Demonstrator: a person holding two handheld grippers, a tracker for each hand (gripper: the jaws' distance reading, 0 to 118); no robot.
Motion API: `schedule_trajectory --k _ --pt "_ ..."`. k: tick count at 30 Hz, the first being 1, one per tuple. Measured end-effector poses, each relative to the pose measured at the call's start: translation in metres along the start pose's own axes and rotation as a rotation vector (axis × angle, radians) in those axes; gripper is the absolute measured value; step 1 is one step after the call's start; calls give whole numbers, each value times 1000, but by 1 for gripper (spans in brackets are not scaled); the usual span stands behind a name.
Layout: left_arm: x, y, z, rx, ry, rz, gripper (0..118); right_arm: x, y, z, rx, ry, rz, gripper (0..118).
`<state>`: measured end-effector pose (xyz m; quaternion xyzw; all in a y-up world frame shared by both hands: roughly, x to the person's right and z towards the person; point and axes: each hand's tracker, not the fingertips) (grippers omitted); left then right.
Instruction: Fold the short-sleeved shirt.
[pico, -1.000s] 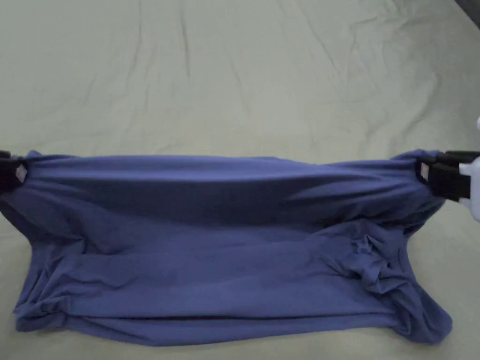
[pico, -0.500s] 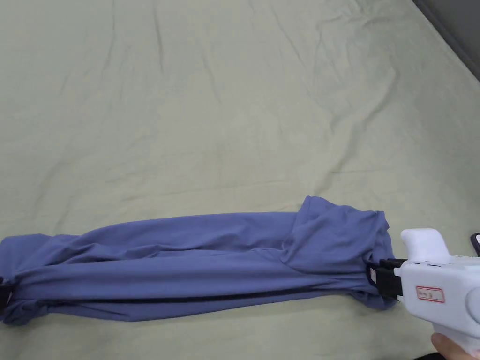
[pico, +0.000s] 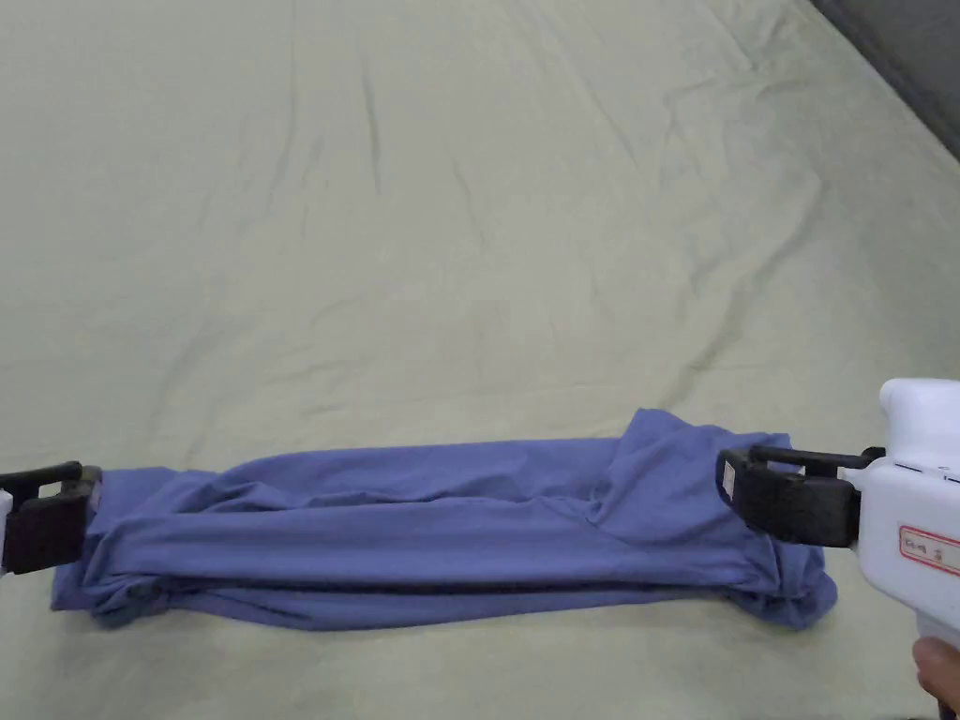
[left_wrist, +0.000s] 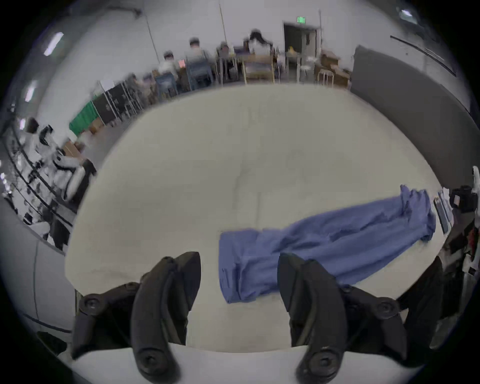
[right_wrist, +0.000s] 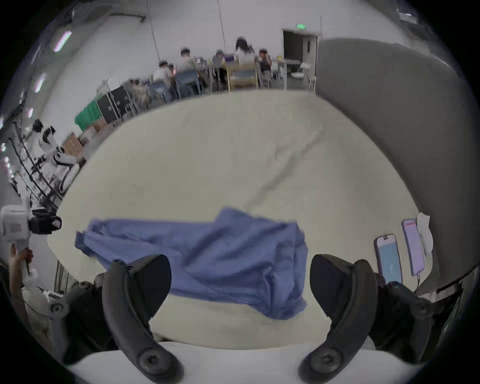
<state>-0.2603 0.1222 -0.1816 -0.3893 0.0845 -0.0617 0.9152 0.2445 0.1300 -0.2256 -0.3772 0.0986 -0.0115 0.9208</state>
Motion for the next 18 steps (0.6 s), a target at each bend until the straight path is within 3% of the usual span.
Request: schedule_trajectory --k 4,5,6,7,8,10,12,18 --pt "14 6 35 136 -13 -29 71 -23 6 9 71 -52 43 110" --pt "15 4 38 158 -33 11 58 -28 4 10 75 -51 65 94" --pt "15 4 37 152 -69 46 0 -32 2 10 87 -50 80 28" --pt "12 0 31 141 -80 91 0 -34 -1 1 85 -49 71 2" --pt "7 -6 25 146 -64 129 0 -36 -7 2 114 -64 51 2" --pt "2 -10 20 98 -125 115 0 -37 -10 -2 34 35 59 2" --pt "4 -15 25 101 -191 98 0 -38 -14 -3 50 54 46 2" --pt "-86 -46 -25 1 -652 452 0 -50 -24 -10 -2 98 64 2"
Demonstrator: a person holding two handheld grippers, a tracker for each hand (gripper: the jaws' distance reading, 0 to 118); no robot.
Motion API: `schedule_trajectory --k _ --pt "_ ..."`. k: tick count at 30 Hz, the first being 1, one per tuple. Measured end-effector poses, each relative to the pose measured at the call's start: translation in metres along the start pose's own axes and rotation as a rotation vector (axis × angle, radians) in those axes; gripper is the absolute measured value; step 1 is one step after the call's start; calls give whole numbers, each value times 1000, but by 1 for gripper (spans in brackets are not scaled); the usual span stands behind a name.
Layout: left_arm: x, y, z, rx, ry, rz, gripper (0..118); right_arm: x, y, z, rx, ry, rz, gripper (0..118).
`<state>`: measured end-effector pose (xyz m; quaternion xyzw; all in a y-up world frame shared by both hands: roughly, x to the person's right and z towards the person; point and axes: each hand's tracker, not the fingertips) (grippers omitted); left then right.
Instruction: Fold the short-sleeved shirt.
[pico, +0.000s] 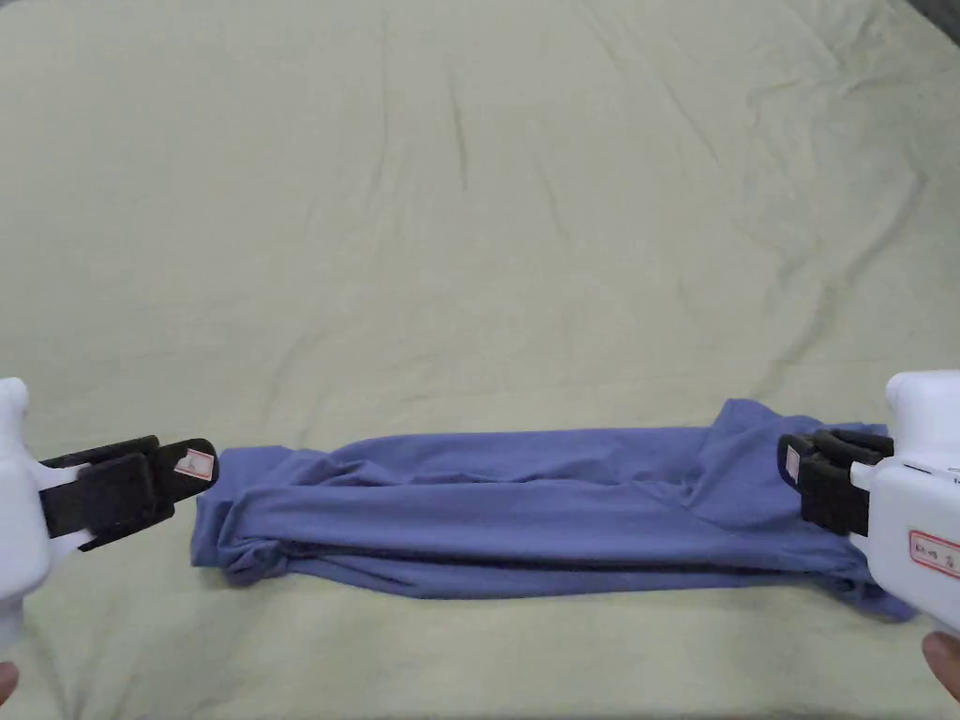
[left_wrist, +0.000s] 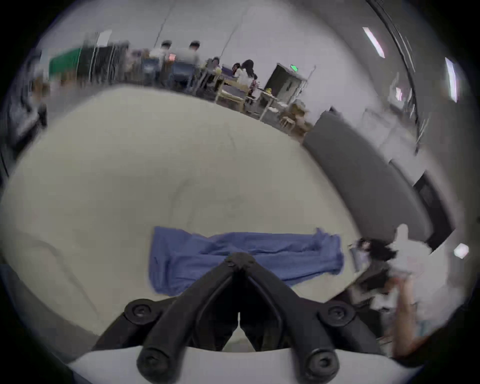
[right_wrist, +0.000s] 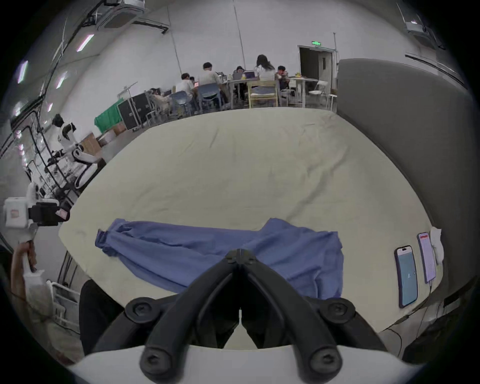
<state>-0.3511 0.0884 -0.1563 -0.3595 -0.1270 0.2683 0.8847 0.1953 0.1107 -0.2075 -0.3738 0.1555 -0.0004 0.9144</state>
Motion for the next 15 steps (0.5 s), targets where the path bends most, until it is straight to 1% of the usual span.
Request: schedule_trajectory --k 1,2,3,4,5,6,7,9,11,13,14,15 --pt "-21 1 2 12 -24 39 0 -5 1 -2 -11 7 4 2" --pt "-30 1 1 -5 -70 99 13 -7 0 -6 -23 13 3 2" --pt "-49 3 -3 -54 -120 183 66 -10 -1 -9 -36 22 4 2" --pt "-68 3 -8 -107 -174 250 93 -13 -2 -13 -48 30 3 2" --pt "-85 1 -15 -151 -188 282 95 -18 0 -17 -58 32 6 2" --pt "-100 -2 -22 -170 -219 295 95 -21 -1 -20 -63 36 8 2" --pt "-114 -4 -29 -174 -218 305 95 -25 -1 -23 -72 41 9 2" --pt "-136 -8 -47 -189 -149 346 95 -32 0 -31 -88 54 5 2" --pt "-149 -14 -75 -211 -140 397 95 -36 1 -39 -105 86 -6 2" --pt "-152 -21 -102 -220 -207 458 95 -42 5 -44 -120 110 -6 2" --pt "-141 -26 -114 -239 -217 480 95 -44 7 -46 -122 114 -1 2" --pt "-137 -31 -130 -241 -274 494 95 -45 8 -48 -121 118 4 2"
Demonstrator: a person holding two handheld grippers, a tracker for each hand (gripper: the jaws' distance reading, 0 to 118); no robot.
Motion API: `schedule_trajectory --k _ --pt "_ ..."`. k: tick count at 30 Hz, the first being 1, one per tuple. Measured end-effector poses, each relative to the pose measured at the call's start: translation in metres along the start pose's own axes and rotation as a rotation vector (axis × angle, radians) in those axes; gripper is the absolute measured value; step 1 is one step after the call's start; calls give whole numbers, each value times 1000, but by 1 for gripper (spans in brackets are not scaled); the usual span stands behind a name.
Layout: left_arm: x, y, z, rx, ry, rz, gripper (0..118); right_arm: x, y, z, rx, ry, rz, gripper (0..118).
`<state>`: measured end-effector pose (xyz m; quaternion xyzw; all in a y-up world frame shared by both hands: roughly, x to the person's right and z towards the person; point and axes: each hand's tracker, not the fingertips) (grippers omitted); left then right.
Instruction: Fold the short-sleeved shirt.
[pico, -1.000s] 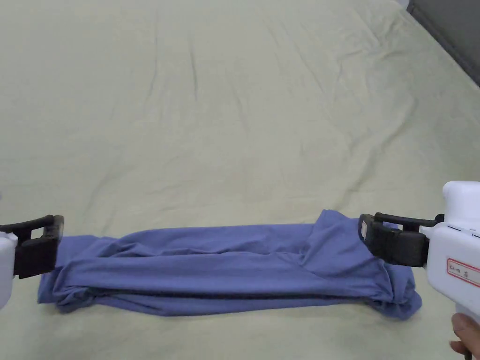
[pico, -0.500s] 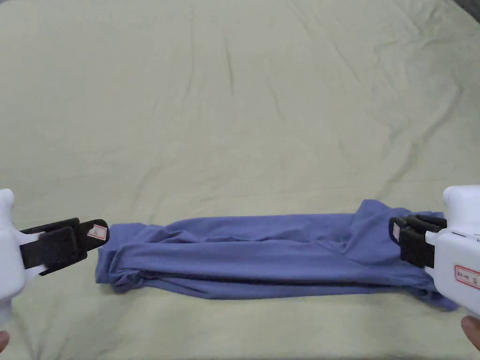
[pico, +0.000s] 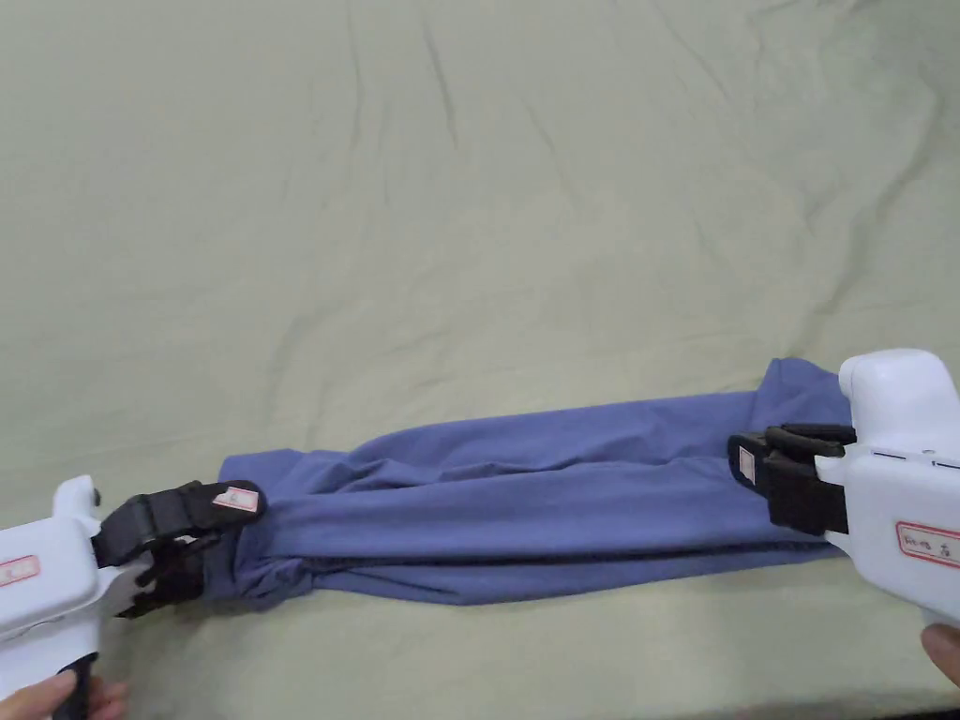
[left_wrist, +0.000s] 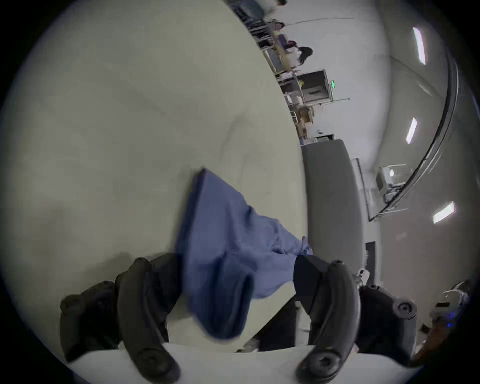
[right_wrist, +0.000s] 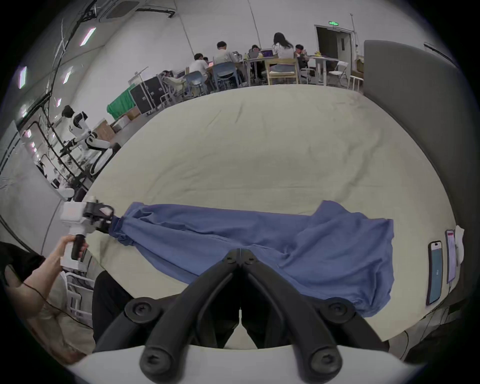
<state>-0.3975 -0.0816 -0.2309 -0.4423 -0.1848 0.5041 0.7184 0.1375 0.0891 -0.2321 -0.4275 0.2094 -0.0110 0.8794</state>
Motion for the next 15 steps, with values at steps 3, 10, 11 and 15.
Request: schedule_trajectory --k 3,10,11,15 --pt "-7 -5 -32 40 -128 42 80 -3 4 -2 3 21 3 2" --pt "10 -11 -2 91 56 -41 13 -1 3 5 12 28 23 2" --pt "16 -13 9 113 64 -32 13 1 3 5 11 26 23 2" --pt "39 -13 62 173 263 -160 13 13 -1 5 15 21 4 2"
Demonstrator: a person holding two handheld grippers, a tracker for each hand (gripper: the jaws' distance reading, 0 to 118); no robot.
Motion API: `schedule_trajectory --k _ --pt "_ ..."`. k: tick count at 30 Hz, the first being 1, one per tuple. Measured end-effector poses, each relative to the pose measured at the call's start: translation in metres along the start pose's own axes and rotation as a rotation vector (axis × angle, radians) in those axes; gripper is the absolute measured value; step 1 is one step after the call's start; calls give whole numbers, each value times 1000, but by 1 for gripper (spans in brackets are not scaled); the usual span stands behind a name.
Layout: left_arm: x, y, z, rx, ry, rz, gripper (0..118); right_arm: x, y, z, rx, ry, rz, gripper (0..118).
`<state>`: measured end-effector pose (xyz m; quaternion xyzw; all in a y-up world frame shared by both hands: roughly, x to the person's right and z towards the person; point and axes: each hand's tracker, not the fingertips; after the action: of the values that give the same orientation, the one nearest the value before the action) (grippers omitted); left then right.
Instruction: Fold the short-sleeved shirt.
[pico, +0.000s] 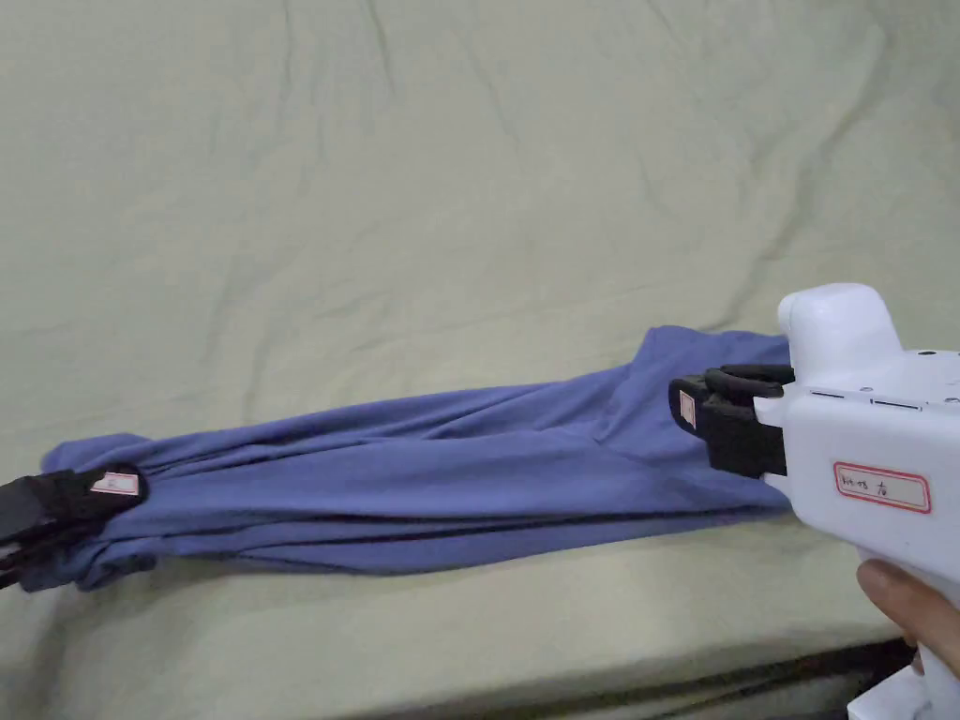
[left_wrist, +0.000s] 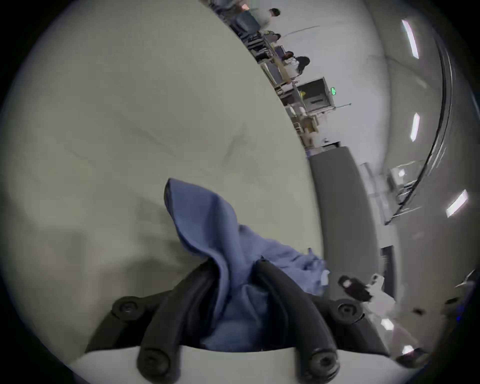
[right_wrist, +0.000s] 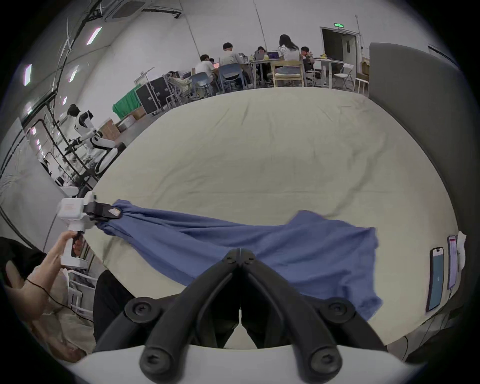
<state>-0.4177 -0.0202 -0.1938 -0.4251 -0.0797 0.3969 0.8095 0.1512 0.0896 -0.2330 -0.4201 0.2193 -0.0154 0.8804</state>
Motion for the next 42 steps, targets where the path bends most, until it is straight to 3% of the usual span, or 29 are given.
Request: schedule_trajectory --k 3,4,6,9,13,16,20,21,22,23,24,25,27,30,31,32,33,36,37,42 --pt "11 7 30 35 145 -4 13 7 -2 4 5 7 -17 2" --pt "17 27 33 46 254 -54 13 9 -4 5 7 6 -20 2" --pt "54 25 37 26 494 -192 13 14 -5 8 12 0 -27 2" --pt "117 7 8 -27 666 -484 13 22 -8 11 20 -6 -44 2" --pt "193 -35 -57 -74 541 -675 13 32 -10 19 36 -14 -62 2" --pt "216 -66 -112 -222 422 -695 13 41 -13 28 49 -21 -77 2" --pt "208 -79 -158 -289 381 -674 13 52 -20 36 51 -45 -95 2" --pt "205 -78 -161 -321 382 -627 18 55 -21 38 46 -41 -97 2" --pt "201 -75 -162 -349 354 -576 33 57 -23 38 35 -37 -97 2" --pt "197 -72 -157 -366 298 -518 61 58 -25 38 29 -42 -96 2" --pt "196 -70 -152 -378 198 -450 77 59 -26 37 25 -47 -94 2" --pt "196 -67 -140 -376 80 -365 77 60 -27 36 21 -50 -95 2" --pt "200 -57 -106 -296 -22 -287 77 61 -27 33 15 -46 -102 2" --pt "202 -33 -51 -98 25 -332 84 59 -26 30 13 -28 -108 2" --pt "200 -26 -42 -28 97 -353 82 58 -25 29 13 -23 -106 2" --pt "204 -30 -34 23 167 -374 63 57 -25 27 11 -17 -104 2" --pt "202 -29 -38 22 214 -411 0 56 -25 26 10 -14 -102 2" --pt "202 -40 -77 -42 299 -455 0 54 -27 24 1 -13 -97 2" --pt "207 -48 -96 -155 303 -505 0 55 -28 24 -2 -16 -97 2" --pt "228 -122 -198 -381 444 -774 0 59 -29 24 -15 -43 -108 2"
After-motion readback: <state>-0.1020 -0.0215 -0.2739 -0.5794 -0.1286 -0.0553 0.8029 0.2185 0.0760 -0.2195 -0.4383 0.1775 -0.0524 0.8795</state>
